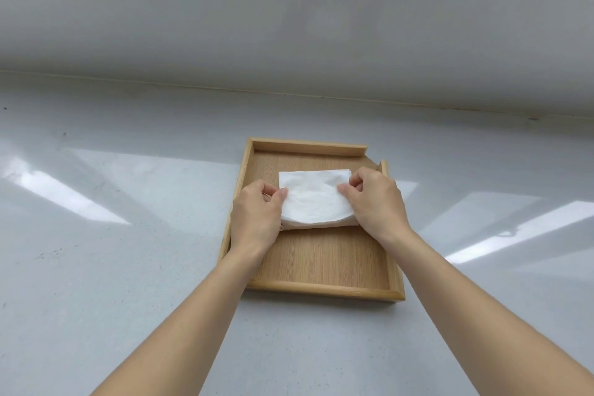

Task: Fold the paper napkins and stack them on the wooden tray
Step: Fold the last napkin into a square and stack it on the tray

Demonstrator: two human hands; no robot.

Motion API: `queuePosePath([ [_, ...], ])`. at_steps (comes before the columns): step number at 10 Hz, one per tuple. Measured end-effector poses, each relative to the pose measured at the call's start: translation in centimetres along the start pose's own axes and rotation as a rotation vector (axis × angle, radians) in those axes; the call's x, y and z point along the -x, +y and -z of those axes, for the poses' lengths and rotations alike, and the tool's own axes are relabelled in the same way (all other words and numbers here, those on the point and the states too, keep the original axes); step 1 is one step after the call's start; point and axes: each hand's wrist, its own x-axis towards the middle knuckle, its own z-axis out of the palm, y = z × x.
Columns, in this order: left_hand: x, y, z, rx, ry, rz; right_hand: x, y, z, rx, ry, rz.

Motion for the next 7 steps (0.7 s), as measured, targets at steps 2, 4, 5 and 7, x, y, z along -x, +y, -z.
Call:
queuePosePath([
  [2,0.2,0.1,-0.2,-0.078,0.028,-0.029,0.0,-0.1,-0.2,0.086,0.036,0.004],
  [4,0.2,0.0,-0.4,-0.117,0.056,-0.045,0.4,-0.1,-0.4,0.149,0.066,0.065],
  [5,0.3,0.0,-0.5,-0.125,0.079,-0.059,0.4,0.1,-0.4,0.154,0.089,0.096],
  [7,1.9,0.4,0.1,-0.328,0.202,-0.408,1.6,0.9,1.3,-0.242,0.173,0.028],
])
